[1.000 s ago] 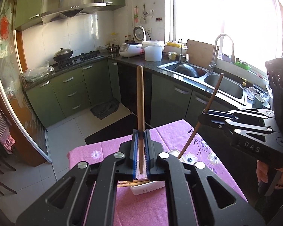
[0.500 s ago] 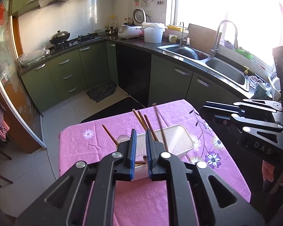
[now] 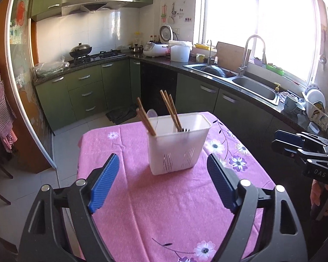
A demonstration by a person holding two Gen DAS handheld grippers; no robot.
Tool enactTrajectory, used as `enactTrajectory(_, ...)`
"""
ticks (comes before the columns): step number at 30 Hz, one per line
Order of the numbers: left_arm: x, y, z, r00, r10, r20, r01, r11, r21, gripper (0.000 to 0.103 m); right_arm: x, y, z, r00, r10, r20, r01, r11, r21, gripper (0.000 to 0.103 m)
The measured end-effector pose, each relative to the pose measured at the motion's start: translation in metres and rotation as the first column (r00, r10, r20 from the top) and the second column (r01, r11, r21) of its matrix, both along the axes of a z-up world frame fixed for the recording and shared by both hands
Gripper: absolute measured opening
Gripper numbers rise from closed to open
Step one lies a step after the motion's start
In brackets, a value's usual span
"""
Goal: Organize utensils
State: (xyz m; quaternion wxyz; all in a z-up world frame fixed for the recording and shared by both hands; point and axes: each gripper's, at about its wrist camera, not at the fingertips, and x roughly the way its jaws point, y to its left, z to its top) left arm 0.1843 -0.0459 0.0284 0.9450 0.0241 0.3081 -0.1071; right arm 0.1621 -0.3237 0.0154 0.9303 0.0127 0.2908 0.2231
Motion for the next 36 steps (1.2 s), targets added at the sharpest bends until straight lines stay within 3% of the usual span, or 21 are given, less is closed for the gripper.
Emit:
enactTrajectory(5, -0.045, 0.02, -0.028, 0.998, 0.064, 0.018, -0.064, 0.998, -0.024, 0.081, -0.057, -0.017, -0.031, 0.997, -0.053, 0.056, 0.053, 0.999, -0.006, 0.089)
enactTrajectory(7, -0.06, 0.029, -0.034, 0.997, 0.077, 0.014, -0.076, 0.996, -0.054, 0.082, -0.077, -0.02, -0.034, 0.994, -0.065, 0.089, 0.065, 0.998, 0.0, 0.099)
enactTrajectory(15, -0.113, 0.034, -0.035, 0.995, 0.093, 0.036, -0.09, 0.994, -0.064, 0.09, -0.137, -0.025, -0.032, 0.987, -0.051, 0.154, 0.049, 0.999, 0.019, 0.099)
enactTrajectory(18, -0.133, 0.028, -0.031, 0.995, 0.08, 0.054, -0.077, 0.996, -0.041, 0.096, -0.158, -0.031, -0.025, 0.982, -0.068, 0.175, 0.064, 0.998, 0.027, 0.099)
enactTrajectory(21, -0.15, 0.021, -0.028, 0.995, 0.072, 0.075, -0.072, 0.997, -0.011, 0.096, -0.177, -0.039, -0.016, 0.976, -0.079, 0.201, 0.074, 0.997, 0.034, 0.099)
enactTrajectory(26, -0.165, 0.023, -0.024, 0.996, 0.06, 0.07, -0.056, 0.997, -0.054, 0.096, -0.201, -0.048, -0.006, 0.971, -0.095, 0.218, 0.086, 0.995, 0.048, 0.099)
enactTrajectory(36, -0.179, 0.019, -0.018, 0.992, 0.065, 0.107, -0.061, 0.997, -0.047, 0.096, -0.206, -0.047, -0.007, 0.976, -0.073, 0.206, 0.066, 0.997, 0.045, 0.099)
